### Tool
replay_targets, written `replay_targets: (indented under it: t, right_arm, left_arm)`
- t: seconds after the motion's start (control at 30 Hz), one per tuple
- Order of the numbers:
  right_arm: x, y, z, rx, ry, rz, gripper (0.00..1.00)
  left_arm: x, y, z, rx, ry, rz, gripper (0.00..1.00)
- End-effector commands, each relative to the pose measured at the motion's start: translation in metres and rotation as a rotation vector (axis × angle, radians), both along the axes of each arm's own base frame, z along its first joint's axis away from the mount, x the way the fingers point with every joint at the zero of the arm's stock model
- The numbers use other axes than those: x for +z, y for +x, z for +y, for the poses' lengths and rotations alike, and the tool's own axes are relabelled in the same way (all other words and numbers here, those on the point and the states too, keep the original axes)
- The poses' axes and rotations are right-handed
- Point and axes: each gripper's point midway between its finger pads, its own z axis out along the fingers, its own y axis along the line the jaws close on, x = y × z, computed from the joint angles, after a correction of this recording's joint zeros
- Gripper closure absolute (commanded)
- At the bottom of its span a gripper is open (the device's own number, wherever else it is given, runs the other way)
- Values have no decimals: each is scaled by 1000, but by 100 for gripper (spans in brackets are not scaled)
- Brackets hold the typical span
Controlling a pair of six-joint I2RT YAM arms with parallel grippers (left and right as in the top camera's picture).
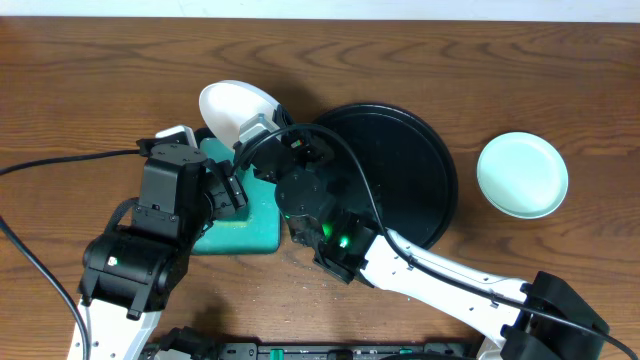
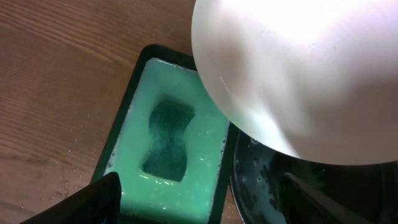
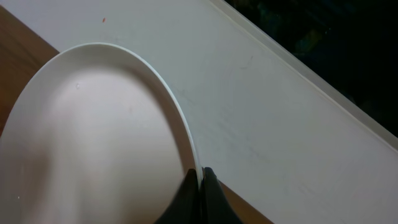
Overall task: Clean dirty plates on tray and stack at the side
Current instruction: 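Lift the last plate with the right gripper and tilt it, then carry the plate right and stack it on the plate pile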
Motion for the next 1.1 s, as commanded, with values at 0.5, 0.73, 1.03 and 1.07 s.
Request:
replay_targets:
  t: [0.5, 0.73, 1.03, 1.07]
  right_arm:
    - [-64, 6, -12, 184, 576, 679, 99]
    - [-18, 29, -130, -1, 745, 686, 99]
    - [-109, -6, -372, -840, 931, 919, 99]
    - [-119, -14, -396, -927, 956, 935, 99]
  left_arm:
    - [7, 2, 1, -1, 4, -15, 19]
    - [7, 2, 1, -2, 4, -15, 19]
    - [7, 2, 1, -1, 4, -14, 19]
    - [7, 2, 1, -1, 4, -15, 19]
